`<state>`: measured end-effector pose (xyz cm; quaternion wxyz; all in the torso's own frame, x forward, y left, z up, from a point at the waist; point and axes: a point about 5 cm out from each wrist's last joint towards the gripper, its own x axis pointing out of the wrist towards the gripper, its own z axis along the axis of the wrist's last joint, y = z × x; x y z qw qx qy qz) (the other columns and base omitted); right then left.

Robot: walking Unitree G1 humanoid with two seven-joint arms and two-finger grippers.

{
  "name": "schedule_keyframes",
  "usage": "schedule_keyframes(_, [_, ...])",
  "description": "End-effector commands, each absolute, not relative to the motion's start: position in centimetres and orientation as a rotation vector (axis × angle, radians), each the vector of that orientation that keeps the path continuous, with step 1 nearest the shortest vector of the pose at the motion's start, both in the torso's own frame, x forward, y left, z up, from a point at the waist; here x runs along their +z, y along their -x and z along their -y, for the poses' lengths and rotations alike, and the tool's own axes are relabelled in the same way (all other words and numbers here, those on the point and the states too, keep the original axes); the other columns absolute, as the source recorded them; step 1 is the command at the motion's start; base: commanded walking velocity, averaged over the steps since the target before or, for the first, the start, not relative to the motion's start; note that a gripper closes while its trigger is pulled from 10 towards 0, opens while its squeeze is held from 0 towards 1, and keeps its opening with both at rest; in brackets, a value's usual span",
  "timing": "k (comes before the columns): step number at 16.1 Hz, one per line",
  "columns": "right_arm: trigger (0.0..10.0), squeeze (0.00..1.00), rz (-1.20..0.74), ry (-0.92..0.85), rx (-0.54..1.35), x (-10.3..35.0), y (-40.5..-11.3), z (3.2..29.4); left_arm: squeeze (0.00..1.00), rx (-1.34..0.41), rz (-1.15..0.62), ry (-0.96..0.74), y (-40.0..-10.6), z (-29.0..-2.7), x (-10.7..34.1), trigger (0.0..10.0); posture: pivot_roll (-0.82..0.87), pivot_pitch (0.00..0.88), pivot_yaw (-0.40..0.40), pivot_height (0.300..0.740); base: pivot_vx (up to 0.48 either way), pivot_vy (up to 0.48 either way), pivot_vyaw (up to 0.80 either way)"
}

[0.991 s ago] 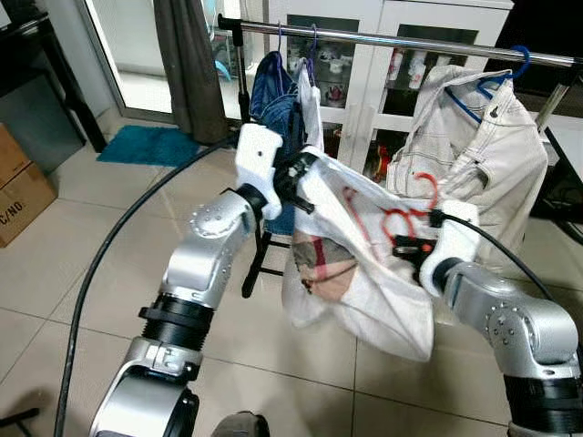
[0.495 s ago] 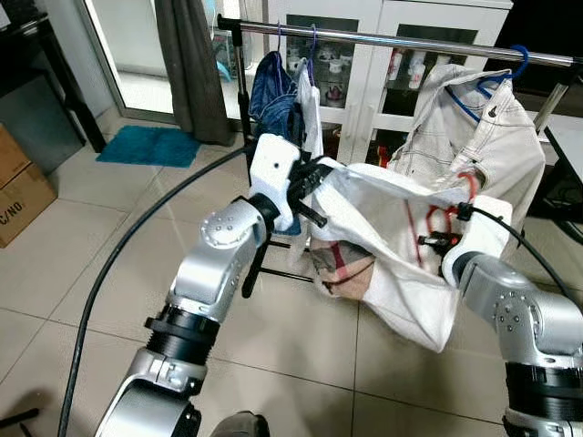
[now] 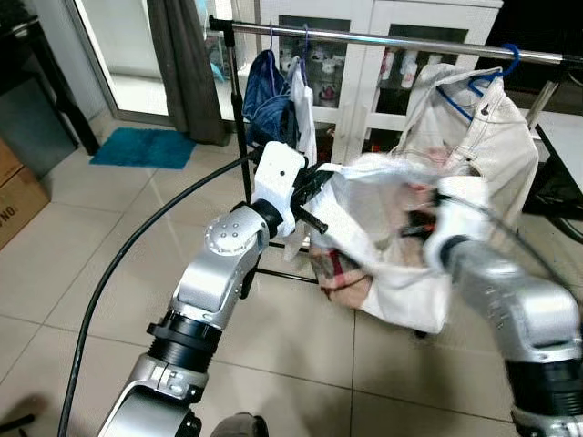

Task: Hang hanger

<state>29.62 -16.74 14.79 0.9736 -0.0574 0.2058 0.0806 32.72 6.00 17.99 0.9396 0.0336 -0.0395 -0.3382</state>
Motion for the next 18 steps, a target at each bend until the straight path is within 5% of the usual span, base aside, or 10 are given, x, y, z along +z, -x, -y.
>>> schedule_keyframes(1, [10.0, 0.0, -0.401, 0.145, 0.216, 15.4, -29.4, 16.1, 0.0, -0.664, 0.101, -0.103, -33.1, -6.2, 18.5, 0.0, -0.01, 0.0, 0.015, 0.74, 0.0, 0.0, 0.0])
schedule_keyframes(6, [10.0, 0.0, -0.509, 0.11, 0.319, 15.2, -28.2, 15.8, 0.0, -0.638, 0.082, -0.165, -33.1, -5.7, 17.8, 0.0, -0.01, 0.0, 0.002, 0.74, 0.0, 0.0, 0.0])
schedule_keyframes(7, [10.0, 0.0, -0.56, 0.219, 0.326, 14.7, -27.4, 16.5, 0.0, -0.586, 0.078, -0.173, -33.4, -6.2, 17.7, 0.0, -0.01, 0.0, -0.002, 0.74, 0.0, 0.0, 0.0])
schedule_keyframes(11, [10.0, 0.0, -0.626, 0.156, 0.276, 14.3, -25.4, 18.4, 0.0, -0.468, 0.07, -0.242, -34.4, -7.7, 17.4, 0.0, -0.02, 0.0, -0.002, 0.74, 0.0, 0.0, 0.0])
schedule_keyframes(15, [10.0, 0.0, -0.646, 0.136, -0.067, 12.9, -26.3, 21.9, 0.0, -0.506, 0.11, -0.261, -34.0, -6.7, 18.0, 0.0, -0.02, 0.0, -0.003, 0.74, 0.0, 0.0, 0.0])
schedule_keyframes(18, [10.0, 0.0, -0.524, 0.048, -0.196, 14.4, -28.2, 21.7, 0.0, -0.644, 0.122, -0.223, -32.7, -4.4, 18.0, 0.0, -0.01, 0.0, -0.003, 0.74, 0.0, 0.0, 0.0])
